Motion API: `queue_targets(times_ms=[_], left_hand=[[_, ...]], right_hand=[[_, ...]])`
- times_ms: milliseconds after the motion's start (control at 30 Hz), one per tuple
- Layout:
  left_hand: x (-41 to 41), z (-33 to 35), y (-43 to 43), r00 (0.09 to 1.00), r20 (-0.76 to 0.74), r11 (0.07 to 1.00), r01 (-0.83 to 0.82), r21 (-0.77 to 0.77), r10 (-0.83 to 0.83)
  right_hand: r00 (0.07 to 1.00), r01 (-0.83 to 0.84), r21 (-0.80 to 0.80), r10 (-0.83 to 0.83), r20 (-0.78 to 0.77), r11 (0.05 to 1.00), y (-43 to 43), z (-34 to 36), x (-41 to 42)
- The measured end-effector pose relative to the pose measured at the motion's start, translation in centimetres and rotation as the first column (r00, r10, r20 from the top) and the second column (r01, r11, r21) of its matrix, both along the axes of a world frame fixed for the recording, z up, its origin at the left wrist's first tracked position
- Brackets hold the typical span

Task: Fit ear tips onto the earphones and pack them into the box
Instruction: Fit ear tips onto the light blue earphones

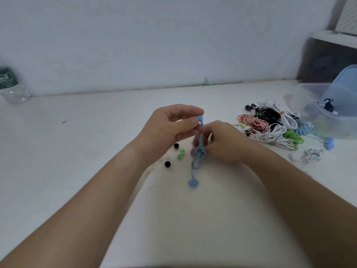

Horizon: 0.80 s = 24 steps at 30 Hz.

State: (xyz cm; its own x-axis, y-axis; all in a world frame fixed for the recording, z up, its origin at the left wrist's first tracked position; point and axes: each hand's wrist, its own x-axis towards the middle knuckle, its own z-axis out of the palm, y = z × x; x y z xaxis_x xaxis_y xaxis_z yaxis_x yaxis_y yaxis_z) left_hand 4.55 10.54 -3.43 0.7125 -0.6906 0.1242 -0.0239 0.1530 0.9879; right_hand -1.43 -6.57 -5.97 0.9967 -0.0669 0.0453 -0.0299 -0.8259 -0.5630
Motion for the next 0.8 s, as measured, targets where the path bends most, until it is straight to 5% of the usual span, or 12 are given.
queue_targets(times_ms=[167, 233, 433, 800], left_hand=[[0.0, 0.1, 0.0, 1.000, -0.005, 1.000, -0.003, -0.013, 0.003], [-0.1, 0.3, 0.1, 1.000, -0.026, 0.999, -0.002, -0.043, 0.001], [-0.5, 0.9, -0.1, 0.996, -0.073, 0.987, -0.059, -0.153, 0.048], [-0.3, 0.4, -0.7, 0.944, 0.185, 0.956, -0.287, 0.055, 0.273]], right_hand=[[0.996, -0.015, 0.021, 0.013, 0.092, 1.000, -0.9, -0.1, -0.1], [0.990, 0.014, 0.171, -0.037, 0.134, 0.985, -1.1, 0.3, -0.1], [0.975, -0.109, 0.717, 0.215, -0.058, 0.688, -2.1, 2.6, -1.9], [0.953, -0.092, 0.872, 0.296, -0.062, 0.481, -0.5, 2.4, -2.0]])
